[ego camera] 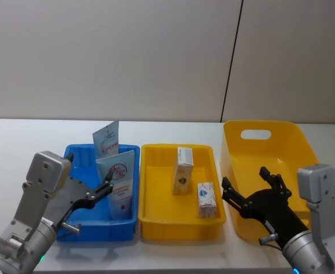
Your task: Bimanual collaborative sorting of washing and personal care products
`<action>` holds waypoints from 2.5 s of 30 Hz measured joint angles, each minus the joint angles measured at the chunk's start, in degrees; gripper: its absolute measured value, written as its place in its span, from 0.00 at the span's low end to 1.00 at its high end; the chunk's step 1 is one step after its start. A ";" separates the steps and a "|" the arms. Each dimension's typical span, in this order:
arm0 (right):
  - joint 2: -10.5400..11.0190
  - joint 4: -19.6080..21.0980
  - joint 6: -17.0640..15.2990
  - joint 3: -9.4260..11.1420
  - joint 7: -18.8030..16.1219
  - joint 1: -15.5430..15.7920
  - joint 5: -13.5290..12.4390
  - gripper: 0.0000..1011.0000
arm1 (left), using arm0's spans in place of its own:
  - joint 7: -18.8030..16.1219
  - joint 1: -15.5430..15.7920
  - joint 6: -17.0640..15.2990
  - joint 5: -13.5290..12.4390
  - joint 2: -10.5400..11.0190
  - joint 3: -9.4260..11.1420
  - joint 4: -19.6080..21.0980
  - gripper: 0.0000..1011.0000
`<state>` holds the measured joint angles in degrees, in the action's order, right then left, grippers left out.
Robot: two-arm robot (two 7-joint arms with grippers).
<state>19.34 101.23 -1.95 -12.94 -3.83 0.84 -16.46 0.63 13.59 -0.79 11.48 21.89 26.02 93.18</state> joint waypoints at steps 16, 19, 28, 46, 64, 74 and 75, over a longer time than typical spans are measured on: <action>0.00 0.00 0.00 0.00 0.00 0.00 0.00 0.99 | 0.00 0.00 0.00 0.00 0.00 0.00 0.00 0.99; 0.00 0.00 0.00 0.00 0.00 0.00 0.00 0.99 | 0.00 0.00 0.00 0.00 0.00 0.00 0.00 0.99; 0.00 0.00 0.00 0.00 0.00 0.00 0.00 0.99 | 0.00 0.00 0.00 0.00 0.00 0.00 0.00 0.99; 0.00 0.00 0.00 0.00 0.00 0.00 0.00 0.99 | 1.45 0.00 0.82 0.63 0.11 -0.24 -0.35 0.99; 0.00 0.00 0.00 0.00 0.00 0.00 0.00 0.99 | 11.57 -0.62 6.59 7.67 1.79 -2.44 -4.27 0.99; 0.00 0.00 0.00 0.00 0.00 0.00 0.00 0.99 | 18.03 2.51 8.75 11.22 1.16 -2.99 -10.80 0.99; 0.00 0.00 0.00 0.00 0.00 0.00 0.00 0.99 | 18.30 2.78 8.84 11.34 1.06 -3.02 -11.29 0.99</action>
<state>19.33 101.23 -1.95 -12.94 -3.83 0.84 -16.47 18.92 16.37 8.04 22.82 22.96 23.01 81.89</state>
